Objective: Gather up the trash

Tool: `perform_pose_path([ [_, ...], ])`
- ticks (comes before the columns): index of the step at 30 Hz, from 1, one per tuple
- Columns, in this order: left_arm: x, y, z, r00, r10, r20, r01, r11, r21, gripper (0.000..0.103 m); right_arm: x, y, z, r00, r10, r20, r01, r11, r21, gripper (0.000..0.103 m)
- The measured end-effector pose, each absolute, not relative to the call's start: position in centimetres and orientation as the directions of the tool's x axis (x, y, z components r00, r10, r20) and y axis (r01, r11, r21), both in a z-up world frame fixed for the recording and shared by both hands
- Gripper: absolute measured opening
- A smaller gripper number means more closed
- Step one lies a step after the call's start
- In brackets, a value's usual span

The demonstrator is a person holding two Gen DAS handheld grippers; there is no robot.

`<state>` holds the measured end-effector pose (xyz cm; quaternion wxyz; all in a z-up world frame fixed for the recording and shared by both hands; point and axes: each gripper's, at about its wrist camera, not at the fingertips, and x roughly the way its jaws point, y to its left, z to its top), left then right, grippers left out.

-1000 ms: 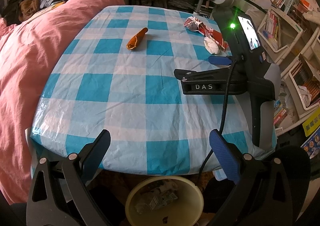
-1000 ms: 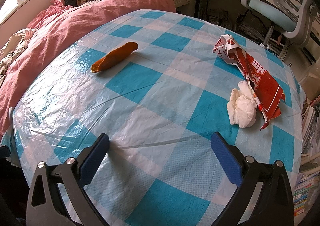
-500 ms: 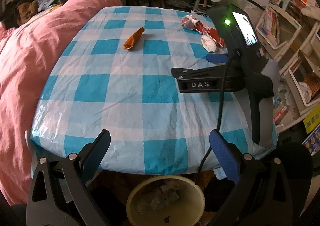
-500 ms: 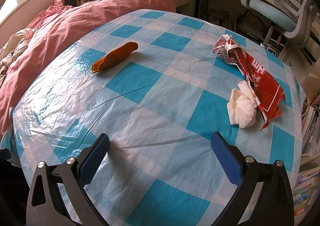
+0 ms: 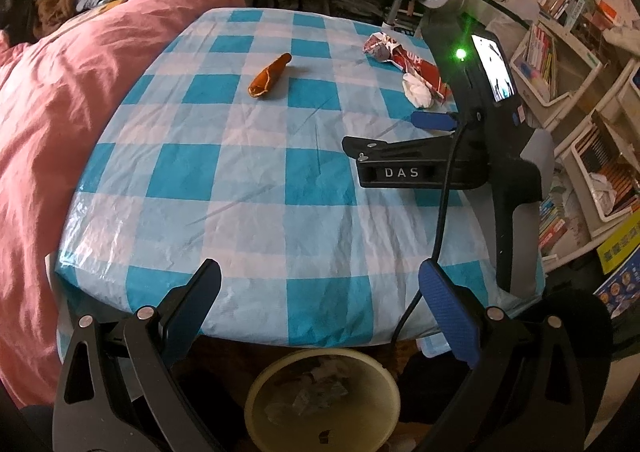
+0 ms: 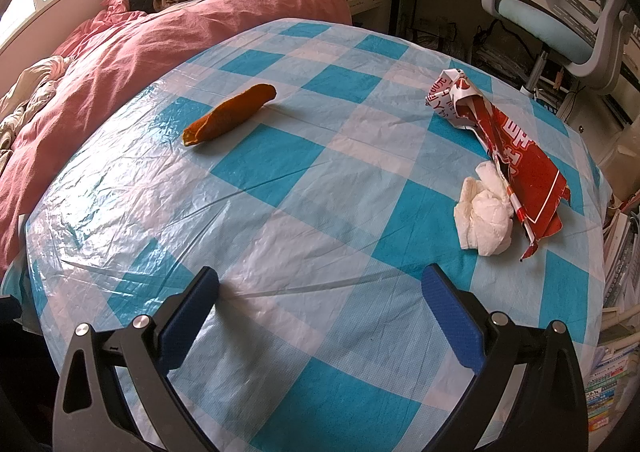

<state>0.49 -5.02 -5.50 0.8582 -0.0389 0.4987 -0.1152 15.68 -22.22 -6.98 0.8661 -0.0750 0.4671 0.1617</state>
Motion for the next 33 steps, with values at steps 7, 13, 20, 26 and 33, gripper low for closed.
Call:
perform_pose_path([
  [7,0.5,-4.6,-5.3,0.457,-0.275,-0.846,0.165,0.961,-0.223,0.096,15.7,-22.2,-7.0,0.511,0.210,-0.833,-0.350,0.936,0.021,0.097],
  [13,1.0,-3.0,-5.3,0.444,-0.307,-0.842,0.122,0.951,-0.283,0.096,15.7,-22.2,-7.0,0.511,0.210,-0.833,-0.350,0.936,0.021,0.097],
  [20,1.0,-2.4,-4.9,0.441,-0.345,-0.829,0.120,0.937,-0.327,0.095,15.7,-22.2,-7.0,0.511,0.210,-0.833,-0.350,0.936,0.021,0.097],
  [26,0.9,-2.1,-4.6,0.446,-0.355,-0.822,0.115,0.933,-0.341,0.095,15.7,-22.2,-7.0,0.512,0.210,-0.833,-0.350,0.936,0.021,0.097],
  [33,0.8,-2.5,-4.9,0.445,-0.339,-0.829,0.120,0.940,-0.320,0.095,15.7,-22.2,-7.0,0.512,0.210,-0.833,-0.350,0.936,0.021,0.097],
])
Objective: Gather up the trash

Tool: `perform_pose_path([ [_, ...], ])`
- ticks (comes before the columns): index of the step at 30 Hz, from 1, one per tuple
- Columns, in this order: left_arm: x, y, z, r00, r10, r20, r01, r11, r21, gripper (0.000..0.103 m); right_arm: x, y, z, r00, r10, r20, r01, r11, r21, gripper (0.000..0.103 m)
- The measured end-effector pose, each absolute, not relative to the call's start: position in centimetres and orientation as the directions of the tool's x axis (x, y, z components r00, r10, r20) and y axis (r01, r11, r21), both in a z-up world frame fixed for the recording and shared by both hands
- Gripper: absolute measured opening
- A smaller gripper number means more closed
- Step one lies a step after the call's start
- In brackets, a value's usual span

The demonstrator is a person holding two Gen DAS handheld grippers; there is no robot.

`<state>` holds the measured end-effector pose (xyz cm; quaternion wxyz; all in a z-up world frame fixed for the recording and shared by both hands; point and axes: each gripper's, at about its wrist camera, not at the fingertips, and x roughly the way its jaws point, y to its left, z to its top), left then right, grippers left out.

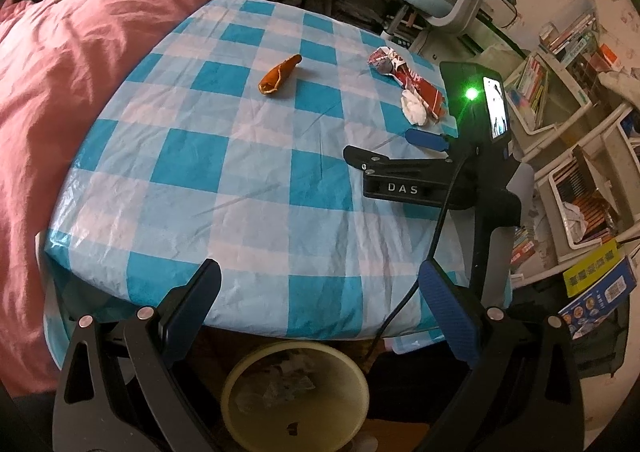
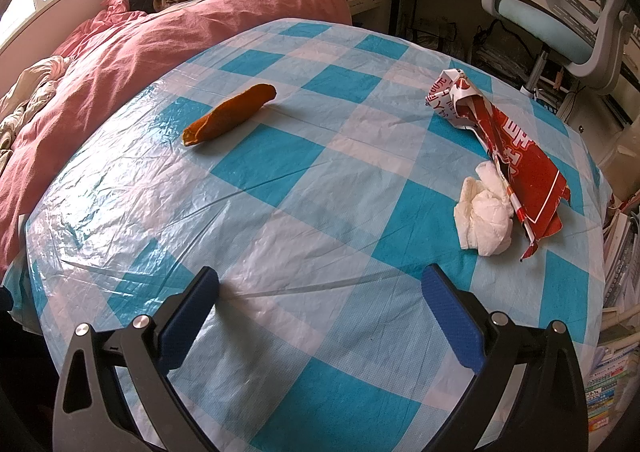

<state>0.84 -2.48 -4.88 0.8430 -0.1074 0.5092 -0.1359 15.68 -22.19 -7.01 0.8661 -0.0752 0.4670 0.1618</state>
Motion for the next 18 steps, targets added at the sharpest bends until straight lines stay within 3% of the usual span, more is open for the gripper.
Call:
perform_pose_path([
  [18,0.75,-2.19,-5.03,0.434,-0.358,-0.827,0.115,0.932,-0.343,0.095,15.66,-22.23,-7.00,0.512,0.210,-0.833,-0.351,0.936,0.021,0.097],
])
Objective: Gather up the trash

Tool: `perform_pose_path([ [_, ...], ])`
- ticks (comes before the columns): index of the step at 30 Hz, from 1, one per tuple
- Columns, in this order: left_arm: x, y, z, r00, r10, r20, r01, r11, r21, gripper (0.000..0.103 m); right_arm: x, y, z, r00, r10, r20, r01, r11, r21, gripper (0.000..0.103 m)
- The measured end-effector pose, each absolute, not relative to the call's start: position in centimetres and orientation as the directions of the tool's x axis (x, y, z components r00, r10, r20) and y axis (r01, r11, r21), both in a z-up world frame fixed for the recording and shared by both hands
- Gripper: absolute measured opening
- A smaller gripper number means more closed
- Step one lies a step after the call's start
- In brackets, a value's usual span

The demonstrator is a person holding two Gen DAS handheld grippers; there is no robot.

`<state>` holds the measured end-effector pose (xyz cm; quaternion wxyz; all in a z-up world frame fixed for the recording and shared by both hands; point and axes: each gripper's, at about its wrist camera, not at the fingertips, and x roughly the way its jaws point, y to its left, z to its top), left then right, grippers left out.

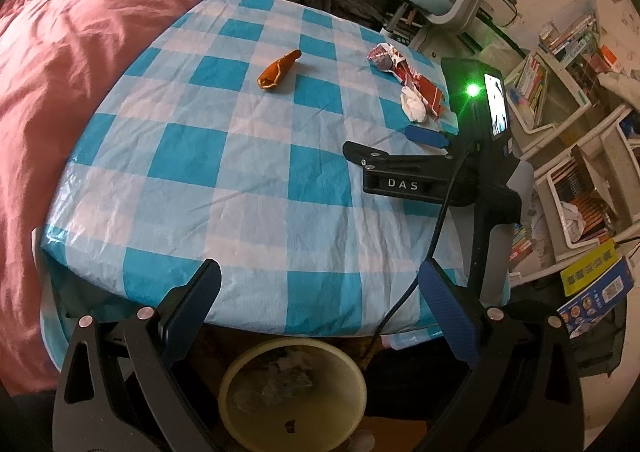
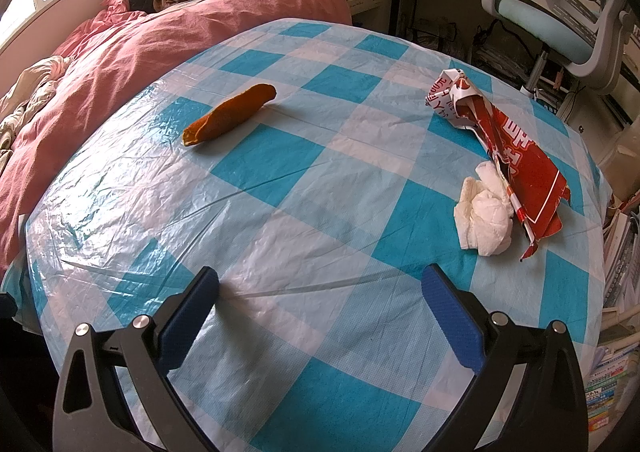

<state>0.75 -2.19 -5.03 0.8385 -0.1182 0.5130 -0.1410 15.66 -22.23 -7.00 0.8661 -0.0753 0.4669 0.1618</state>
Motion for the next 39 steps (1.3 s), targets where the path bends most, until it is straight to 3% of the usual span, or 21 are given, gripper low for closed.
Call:
perform_pose_path([
  [39,1.2,-3.4,-5.9,0.442,-0.274,-0.854,0.108,0.961,-0.253,0.095,15.7,-22.2,-7.0,0.512,0.210,-0.833,-0.351,0.936,0.020,0.097],
])
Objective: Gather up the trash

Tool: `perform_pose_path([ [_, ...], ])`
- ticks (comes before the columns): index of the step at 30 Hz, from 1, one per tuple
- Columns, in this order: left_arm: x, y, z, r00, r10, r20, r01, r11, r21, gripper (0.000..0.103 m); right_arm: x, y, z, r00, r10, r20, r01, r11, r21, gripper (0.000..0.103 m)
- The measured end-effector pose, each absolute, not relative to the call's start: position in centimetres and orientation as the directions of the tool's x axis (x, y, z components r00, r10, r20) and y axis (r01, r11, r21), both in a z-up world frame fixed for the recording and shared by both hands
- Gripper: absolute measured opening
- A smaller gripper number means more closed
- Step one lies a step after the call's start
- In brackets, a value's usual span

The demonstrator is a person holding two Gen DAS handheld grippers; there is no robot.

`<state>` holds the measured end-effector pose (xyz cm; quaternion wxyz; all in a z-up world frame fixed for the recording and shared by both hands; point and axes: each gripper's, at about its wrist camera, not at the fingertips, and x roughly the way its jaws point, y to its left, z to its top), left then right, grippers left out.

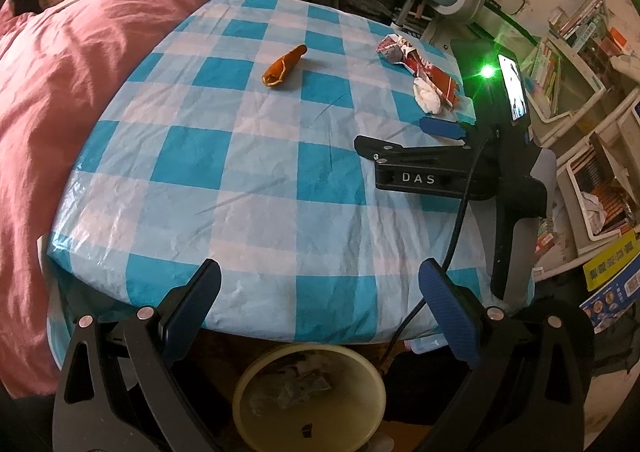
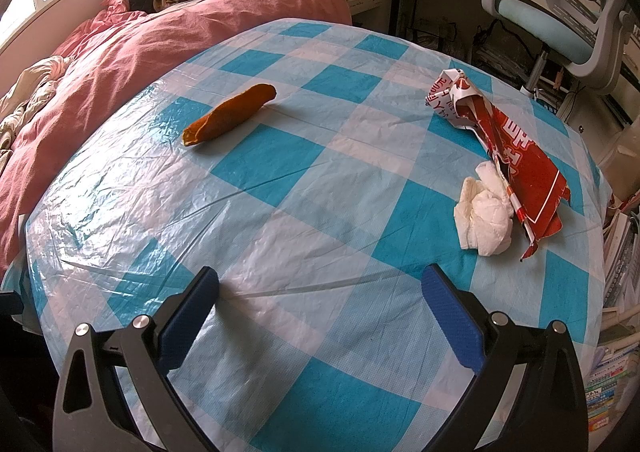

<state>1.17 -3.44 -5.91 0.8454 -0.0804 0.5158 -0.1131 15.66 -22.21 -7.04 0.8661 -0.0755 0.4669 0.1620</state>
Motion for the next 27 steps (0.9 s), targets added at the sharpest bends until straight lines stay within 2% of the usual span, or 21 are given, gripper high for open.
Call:
perform_pose_path([
  [11,1.22,-3.36,-6.09,0.432,-0.289,-0.854,0.108,0.957,-0.269,0.095,15.65,-22.21,-7.04,0.512,0.210,-0.833,-0.351,0.936,0.020,0.097],
  [27,0.95,-4.25,-6.33,0.438,-0.262,-0.860,0.127,0.965,-0.229,0.095,15.65,-22.21,-7.05,0.512,0.210,-0.833,-0.351,0.936,0.020,0.097],
])
